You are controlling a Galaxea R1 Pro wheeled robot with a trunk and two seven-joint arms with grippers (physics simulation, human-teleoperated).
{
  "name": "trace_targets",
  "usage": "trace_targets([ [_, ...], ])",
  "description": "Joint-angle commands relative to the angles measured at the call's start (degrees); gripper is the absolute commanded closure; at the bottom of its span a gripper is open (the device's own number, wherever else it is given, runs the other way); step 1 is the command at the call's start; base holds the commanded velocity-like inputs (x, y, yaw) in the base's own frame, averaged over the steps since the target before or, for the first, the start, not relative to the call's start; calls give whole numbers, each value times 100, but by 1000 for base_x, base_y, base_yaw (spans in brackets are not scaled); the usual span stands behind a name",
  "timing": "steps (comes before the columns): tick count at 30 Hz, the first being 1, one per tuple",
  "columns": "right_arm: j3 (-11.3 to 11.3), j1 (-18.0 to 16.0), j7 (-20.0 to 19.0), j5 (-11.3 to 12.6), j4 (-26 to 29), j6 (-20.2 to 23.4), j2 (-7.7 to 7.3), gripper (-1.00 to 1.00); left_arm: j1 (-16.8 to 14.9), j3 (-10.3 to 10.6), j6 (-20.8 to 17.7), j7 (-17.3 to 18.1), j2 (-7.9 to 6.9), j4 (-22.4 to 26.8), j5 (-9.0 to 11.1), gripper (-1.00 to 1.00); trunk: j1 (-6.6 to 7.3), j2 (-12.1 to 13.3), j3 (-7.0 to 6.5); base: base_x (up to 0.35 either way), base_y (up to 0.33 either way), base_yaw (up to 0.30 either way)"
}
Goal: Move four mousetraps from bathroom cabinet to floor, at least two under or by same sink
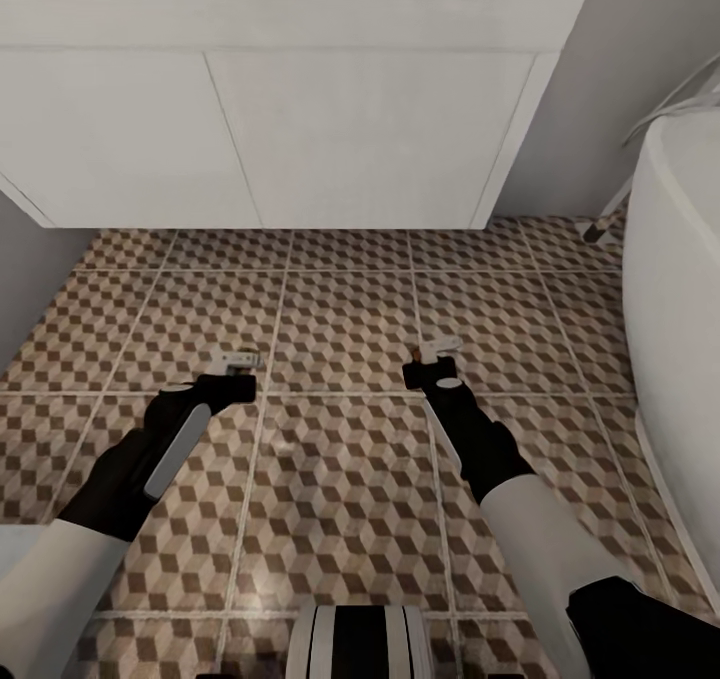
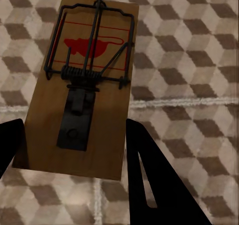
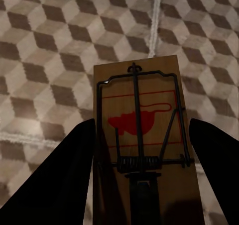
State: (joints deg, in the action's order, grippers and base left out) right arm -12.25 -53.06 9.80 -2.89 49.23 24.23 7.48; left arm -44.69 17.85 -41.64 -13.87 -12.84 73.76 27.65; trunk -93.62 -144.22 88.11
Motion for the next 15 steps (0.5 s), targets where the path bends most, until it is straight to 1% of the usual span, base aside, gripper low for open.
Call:
trace_targets([
  [1,-14,-3,22,-28,38,52,-1,100,-4,15,-92,-62,-14,68,37,100,-1,-3,36,0,0,0],
  [2,-14,-3,22,-28,100,73,-1,100,-4,11,-287,-65,-24,185,35,100,-4,-5,67,0,0,0],
  [3,-14,-3,22,-28,134,83,-1,100,-4,8,-402,-66,-28,242,34,100,-6,-6,99,0,0,0],
  [4,-16,-3,22,-28,216,109,0,100,-4,2,-620,-68,-33,364,32,100,-9,-7,130,0,0,0],
  [5,-17,-3,22,-28,262,124,0,100,-4,0,-716,-69,-35,430,32,100,-12,-9,161,0,0,0],
  [7,-21,-3,22,-28,478,205,-1,100,-4,-4,-954,-71,-40,690,31,100,-12,-9,179,0,0,0],
  [10,-22,-3,22,-28,759,295,-1,100,-4,-17,-1067,-72,-42,871,30,100,-12,-9,206,0,0,0],
  [15,-34,-3,22,-46,1051,325,-1,100,-4,-33,-1087,-79,-50,949,-20,100,-12,-9,245,0,0,0],
])
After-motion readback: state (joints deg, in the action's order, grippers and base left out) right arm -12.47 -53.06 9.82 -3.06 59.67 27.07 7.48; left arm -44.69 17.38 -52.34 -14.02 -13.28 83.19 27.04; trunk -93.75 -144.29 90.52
